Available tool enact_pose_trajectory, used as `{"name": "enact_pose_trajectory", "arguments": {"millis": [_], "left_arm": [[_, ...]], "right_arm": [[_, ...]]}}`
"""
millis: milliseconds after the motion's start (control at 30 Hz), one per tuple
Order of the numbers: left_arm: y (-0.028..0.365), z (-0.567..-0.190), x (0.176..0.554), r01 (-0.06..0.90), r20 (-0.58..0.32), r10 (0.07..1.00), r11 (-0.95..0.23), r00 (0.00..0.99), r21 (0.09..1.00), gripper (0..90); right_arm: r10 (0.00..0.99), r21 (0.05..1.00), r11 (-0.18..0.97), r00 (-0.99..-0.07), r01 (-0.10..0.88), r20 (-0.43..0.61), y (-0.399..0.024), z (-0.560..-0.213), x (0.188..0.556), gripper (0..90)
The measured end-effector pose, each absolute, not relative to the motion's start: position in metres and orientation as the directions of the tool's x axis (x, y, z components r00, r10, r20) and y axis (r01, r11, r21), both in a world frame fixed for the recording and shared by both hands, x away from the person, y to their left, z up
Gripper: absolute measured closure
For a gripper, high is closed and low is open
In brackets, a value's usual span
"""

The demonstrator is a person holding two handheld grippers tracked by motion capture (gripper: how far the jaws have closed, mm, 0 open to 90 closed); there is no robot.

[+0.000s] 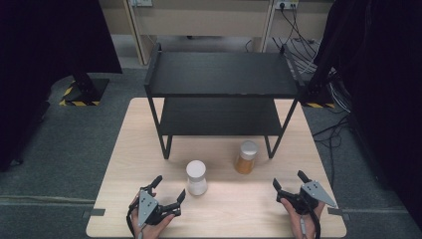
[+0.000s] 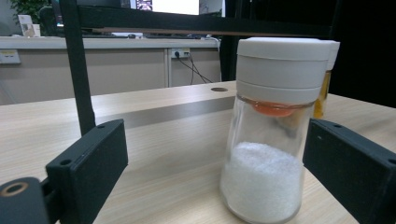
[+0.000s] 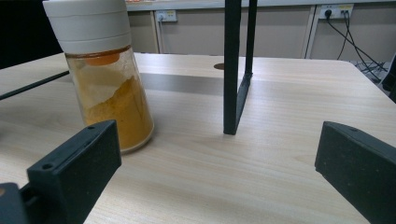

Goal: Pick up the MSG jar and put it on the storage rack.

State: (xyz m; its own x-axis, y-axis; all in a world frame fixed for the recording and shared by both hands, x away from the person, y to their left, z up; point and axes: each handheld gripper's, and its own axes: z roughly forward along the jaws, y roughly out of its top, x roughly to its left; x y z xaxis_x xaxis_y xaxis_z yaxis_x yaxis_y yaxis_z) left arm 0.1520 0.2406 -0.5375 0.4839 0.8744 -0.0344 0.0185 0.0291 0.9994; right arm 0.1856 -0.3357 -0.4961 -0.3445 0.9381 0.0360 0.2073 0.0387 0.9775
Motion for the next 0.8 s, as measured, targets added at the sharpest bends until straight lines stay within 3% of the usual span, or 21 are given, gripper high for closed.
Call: {"name": "enact_pose_trajectory", "arguments": {"millis": [800], "left_arm": [[0.2325,-0.5344,0.1574,0.010,-0.005,0.809,-0.001,0.587,1.000,6.2]], "right_arm": [[0.938,0.976,0.038,-0.345,0.213,0.039,-0.3358,-0.4954,0.1868,0.7]]}}
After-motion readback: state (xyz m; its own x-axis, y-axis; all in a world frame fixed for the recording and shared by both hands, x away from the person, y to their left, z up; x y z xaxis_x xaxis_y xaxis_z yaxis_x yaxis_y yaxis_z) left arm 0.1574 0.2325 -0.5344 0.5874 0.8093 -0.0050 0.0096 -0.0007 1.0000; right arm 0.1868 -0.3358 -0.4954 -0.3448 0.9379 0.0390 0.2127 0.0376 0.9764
